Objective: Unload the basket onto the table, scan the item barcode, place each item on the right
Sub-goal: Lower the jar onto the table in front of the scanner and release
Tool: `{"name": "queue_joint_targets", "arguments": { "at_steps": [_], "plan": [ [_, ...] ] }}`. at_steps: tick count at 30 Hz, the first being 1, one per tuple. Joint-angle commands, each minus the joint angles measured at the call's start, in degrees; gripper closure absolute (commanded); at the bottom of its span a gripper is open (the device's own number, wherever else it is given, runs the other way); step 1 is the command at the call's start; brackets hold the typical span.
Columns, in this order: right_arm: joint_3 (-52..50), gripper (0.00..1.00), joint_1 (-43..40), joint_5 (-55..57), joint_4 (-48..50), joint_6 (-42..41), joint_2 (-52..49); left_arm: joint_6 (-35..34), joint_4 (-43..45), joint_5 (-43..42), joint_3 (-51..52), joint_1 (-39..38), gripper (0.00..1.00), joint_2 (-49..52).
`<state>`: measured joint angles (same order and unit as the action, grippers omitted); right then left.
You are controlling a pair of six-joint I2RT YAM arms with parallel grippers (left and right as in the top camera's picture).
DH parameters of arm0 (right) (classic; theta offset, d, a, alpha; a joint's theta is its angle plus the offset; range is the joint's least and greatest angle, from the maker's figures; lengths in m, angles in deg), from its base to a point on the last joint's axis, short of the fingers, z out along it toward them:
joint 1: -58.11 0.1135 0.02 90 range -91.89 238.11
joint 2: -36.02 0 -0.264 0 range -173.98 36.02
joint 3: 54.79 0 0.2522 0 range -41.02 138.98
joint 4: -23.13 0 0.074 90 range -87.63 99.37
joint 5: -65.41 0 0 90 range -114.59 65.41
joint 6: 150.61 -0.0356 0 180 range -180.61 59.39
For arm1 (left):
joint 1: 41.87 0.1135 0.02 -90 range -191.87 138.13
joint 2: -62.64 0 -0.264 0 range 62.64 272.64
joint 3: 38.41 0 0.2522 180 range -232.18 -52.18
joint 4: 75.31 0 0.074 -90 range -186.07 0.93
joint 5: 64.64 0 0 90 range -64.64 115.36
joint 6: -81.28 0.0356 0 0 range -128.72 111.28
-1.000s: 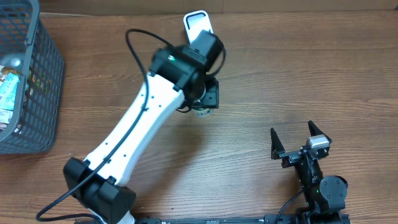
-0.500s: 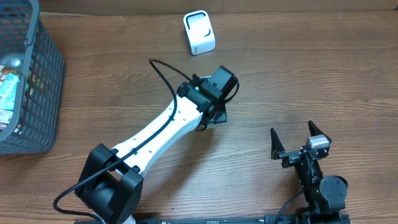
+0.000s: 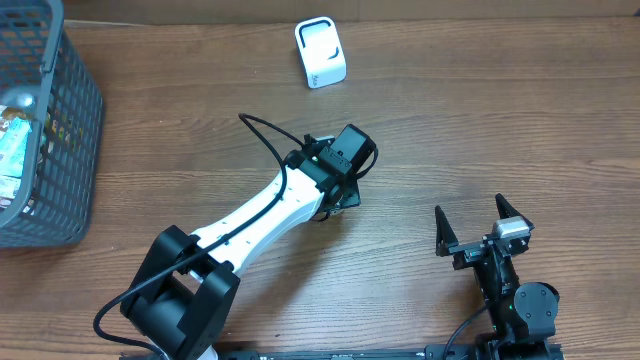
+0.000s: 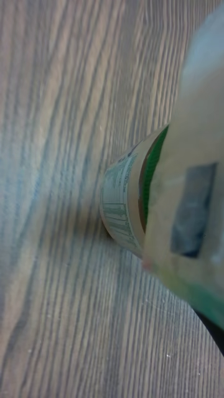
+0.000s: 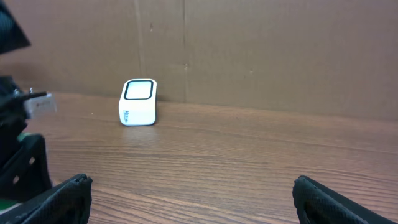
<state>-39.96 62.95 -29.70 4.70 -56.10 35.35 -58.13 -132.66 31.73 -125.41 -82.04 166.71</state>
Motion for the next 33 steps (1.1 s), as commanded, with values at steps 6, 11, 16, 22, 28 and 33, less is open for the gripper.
{"name": "queue_joint_targets", "arguments": {
  "at_steps": [6,11,16,22,28,33],
  "plan": [
    [-0.59,0.0,-0.37,0.31,0.24,0.24,0.42,-0.79,0.9,1.53,1.42,-0.37,0.48,-0.2],
    [-0.59,0.0,-0.37,0.31,0.24,0.24,0.42,-0.33,0.79,1.46,1.44,-0.37,0.13,-0.2],
    [-0.59,0.0,-0.37,0.31,0.24,0.24,0.42,1.99,0.9,-0.44,1.42,-0.37,0.0,-0.2],
    [-0.59,0.0,-0.37,0.31,0.24,0.24,0.42,8.76,-0.48,-0.61,-1.53,0.24,0.0,-0.68],
    [-0.59,0.0,-0.37,0.31,0.24,0.24,0.42,12.28,-8.46,-0.42,-12.33,2.08,0.0,-1.07],
    [-0.59,0.0,-0.37,0.31,0.24,0.24,0.42,13.68,-13.57,-1.57,-17.27,3.82,0.0,-1.07]
  ]
}}
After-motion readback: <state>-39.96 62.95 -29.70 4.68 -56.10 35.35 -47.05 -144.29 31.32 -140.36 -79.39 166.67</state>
